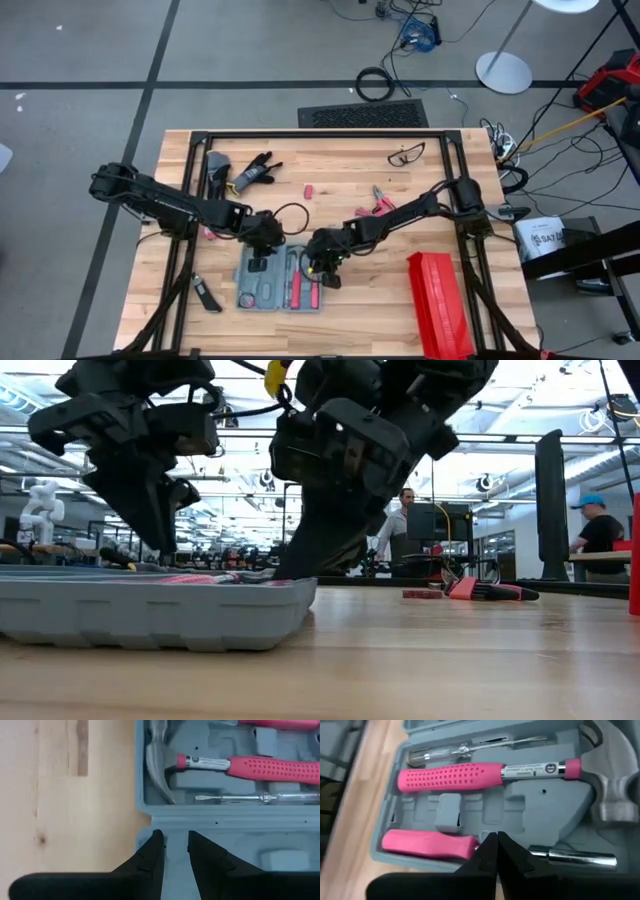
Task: Prefit tool cases
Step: Put the red hammer into the gray prefit tools case
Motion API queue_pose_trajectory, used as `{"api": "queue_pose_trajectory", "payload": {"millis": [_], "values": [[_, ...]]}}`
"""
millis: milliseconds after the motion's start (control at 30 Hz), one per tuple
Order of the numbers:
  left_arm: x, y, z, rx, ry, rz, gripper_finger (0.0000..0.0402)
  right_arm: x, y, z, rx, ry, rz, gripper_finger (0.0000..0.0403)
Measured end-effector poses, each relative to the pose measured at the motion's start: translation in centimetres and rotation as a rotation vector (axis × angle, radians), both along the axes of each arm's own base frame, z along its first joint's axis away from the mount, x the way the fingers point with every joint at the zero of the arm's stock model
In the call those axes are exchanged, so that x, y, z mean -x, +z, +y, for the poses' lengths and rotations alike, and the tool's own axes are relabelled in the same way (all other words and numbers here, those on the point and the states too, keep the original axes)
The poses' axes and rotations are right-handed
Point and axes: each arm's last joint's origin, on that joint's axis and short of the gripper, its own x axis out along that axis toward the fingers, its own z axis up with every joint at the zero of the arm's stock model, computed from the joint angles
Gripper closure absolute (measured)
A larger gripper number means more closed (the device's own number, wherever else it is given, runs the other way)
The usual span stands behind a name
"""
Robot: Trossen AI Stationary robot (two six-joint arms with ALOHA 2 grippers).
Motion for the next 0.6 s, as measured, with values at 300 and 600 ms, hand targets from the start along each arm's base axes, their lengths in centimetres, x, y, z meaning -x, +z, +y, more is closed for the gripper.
{"api": "queue_pose_trajectory", "payload": {"millis": [300,600], "values": [[0.3,-0.2,-0.6,0.020,0.017,0.034,0.0311,1.0,0.2,-2.2,0.137,-0.032,0.102,0.0403],[-1.6,-2.2,0.2,-0.098,-0.010,-0.008,0.0311,4.4,3.0,-5.5,0.334,0.059,0.310,0.0403]]}}
